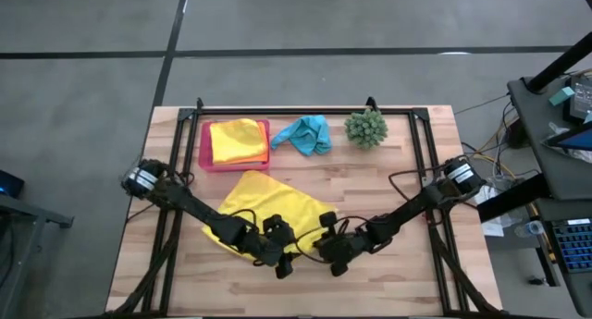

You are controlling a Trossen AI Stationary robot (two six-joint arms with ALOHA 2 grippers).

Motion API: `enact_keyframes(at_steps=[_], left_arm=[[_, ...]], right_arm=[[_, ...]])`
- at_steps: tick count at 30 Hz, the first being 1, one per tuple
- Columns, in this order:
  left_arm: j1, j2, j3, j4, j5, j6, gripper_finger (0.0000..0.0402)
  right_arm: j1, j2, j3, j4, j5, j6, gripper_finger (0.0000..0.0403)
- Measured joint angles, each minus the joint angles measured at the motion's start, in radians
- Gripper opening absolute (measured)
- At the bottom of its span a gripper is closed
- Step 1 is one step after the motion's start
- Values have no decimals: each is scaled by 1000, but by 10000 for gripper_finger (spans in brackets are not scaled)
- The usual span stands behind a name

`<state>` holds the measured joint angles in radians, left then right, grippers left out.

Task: Fold microfiber towels
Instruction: Fold the yellow towel

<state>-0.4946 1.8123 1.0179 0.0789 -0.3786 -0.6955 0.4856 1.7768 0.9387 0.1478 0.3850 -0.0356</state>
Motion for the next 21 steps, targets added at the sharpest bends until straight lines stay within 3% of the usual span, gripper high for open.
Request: enact_keyframes(at_steps=[7,14,17,21], left_arm=[[-1,64,34,-25,0,-12,216],[10,65,32,-222,-14,-202,205],[10,61,32,-247,-13,-194,159],[10,43,30,-248,6,-139,42]], right_arm=[[-54,-6,68,-1,0,62,9],[-97,-7,110,-16,0,45,9],[-108,-7,115,-20,0,27,9],[-113,-7,115,-15,0,21,9]])
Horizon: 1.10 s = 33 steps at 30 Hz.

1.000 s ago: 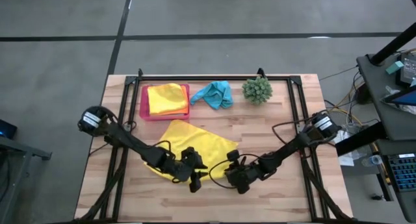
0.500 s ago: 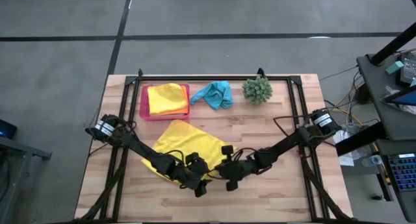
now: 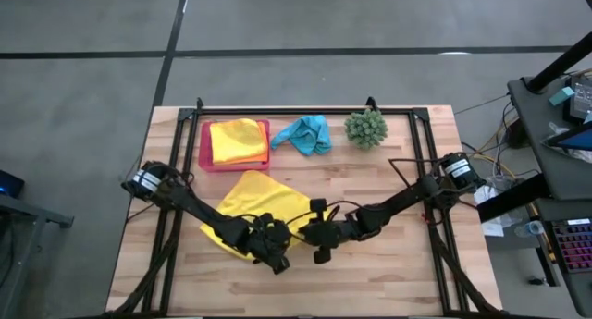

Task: Fold microfiber towels
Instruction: Fold the yellow towel

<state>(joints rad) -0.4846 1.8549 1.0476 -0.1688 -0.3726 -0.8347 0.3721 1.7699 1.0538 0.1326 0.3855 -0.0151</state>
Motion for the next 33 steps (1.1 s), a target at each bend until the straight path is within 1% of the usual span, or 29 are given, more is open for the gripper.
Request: enact_keyframes(at_steps=[1,2,5,7,10,16,19,22,25,29,31,33], left_arm=[[1,-7,0,0,1,11,21],[3,-17,-2,1,1,28,14],[11,-56,-12,-4,2,55,11],[19,-80,-23,-5,2,56,5],[31,-116,-40,-7,2,56,2],[54,-169,-71,-8,2,56,1],[61,-200,-99,-3,2,36,1],[67,-224,-128,4,-1,9,0],[67,-253,-149,37,-8,4,0],[68,-292,-184,94,-12,12,0],[68,-312,-193,101,-22,31,0],[70,-324,-193,114,-28,37,0]], right_arm=[[-2,0,0,-1,0,2,9],[-2,0,0,-1,0,4,9],[-3,-3,0,-2,0,14,16],[-5,-14,0,-17,0,28,29],[-6,-39,-1,-46,1,49,59],[-6,-100,-5,-146,4,64,136],[-6,-138,-14,-206,8,81,168],[-11,-193,-31,-273,8,104,192],[-11,-253,-65,-279,0,130,207],[-6,-282,-145,-177,-117,139,211],[-4,-278,-193,-62,-165,150,210],[-4,-266,-245,86,-187,155,207]])
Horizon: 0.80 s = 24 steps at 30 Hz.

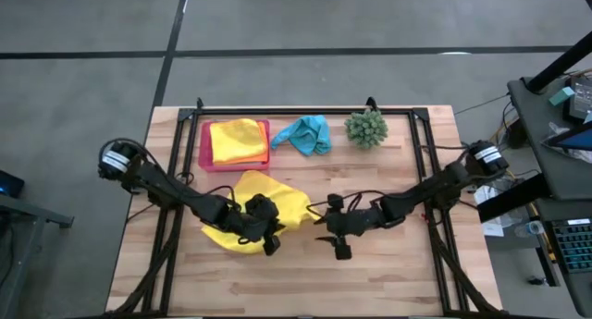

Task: Fold microfiber towels
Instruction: Fold the yellow towel

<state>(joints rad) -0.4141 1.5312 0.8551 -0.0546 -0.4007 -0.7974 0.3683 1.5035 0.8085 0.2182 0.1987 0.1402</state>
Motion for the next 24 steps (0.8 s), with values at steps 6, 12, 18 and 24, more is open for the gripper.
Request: enact_keyframes(at_steps=[6,12,18,24], left_arm=[[3,-9,0,10,-2,20,0],[3,-10,0,22,-3,25,0],[3,-10,0,26,-5,35,0],[3,-10,0,38,-5,46,0]], right_arm=[[-1,115,-69,358,-16,9,196],[-16,244,-12,476,31,-25,188],[-28,310,72,460,57,-38,169],[-34,318,117,370,152,-47,128]])
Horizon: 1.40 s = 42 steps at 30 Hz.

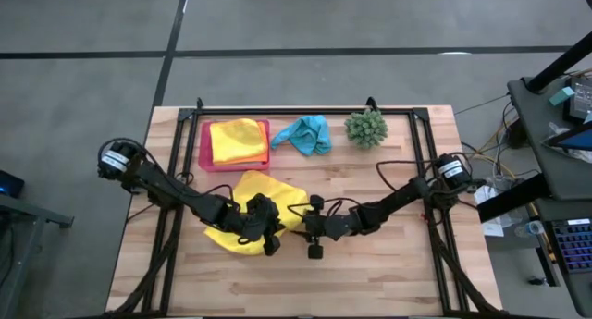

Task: Fold microfiber towels
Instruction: Fold the yellow towel

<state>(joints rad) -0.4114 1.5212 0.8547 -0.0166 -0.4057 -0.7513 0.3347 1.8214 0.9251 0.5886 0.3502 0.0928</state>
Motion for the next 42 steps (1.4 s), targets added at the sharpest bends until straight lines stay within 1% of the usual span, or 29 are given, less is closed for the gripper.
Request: enact_keyframes(at_steps=[3,6,11,16,19,22,24,26,28,29,32,35,40,42], left_arm=[[0,0,0,-1,0,0,0],[0,0,0,-1,0,1,0],[0,0,-1,-2,0,3,0],[0,0,-1,-1,0,8,0],[0,1,-1,-1,0,8,0],[0,1,-1,-1,-10,9,0],[0,1,-1,-1,-19,9,0],[0,1,-1,0,-20,9,0],[0,1,-1,0,-20,9,0],[0,1,-1,0,-20,9,0],[-1,1,-1,5,-19,9,0],[-1,1,-1,6,-20,9,0],[-2,1,-1,10,-19,9,2],[-2,1,-1,3,-25,9,14]], right_arm=[[-1,-6,2,-12,2,-7,119],[1,-20,2,-19,-18,9,125],[1,-43,2,-68,-36,46,158],[1,-67,2,-51,-36,46,195],[1,-70,2,-27,-36,45,200],[1,-70,2,-18,-44,38,172],[1,-70,2,-18,-44,38,133],[1,-70,2,-18,-50,31,85],[1,-70,2,-16,-81,23,34],[1,-70,2,-15,-97,20,23],[1,-70,2,-15,-132,26,13],[10,-75,2,-31,-136,27,9],[29,-116,2,-126,-138,42,9],[38,-147,1,-186,-175,59,9]])
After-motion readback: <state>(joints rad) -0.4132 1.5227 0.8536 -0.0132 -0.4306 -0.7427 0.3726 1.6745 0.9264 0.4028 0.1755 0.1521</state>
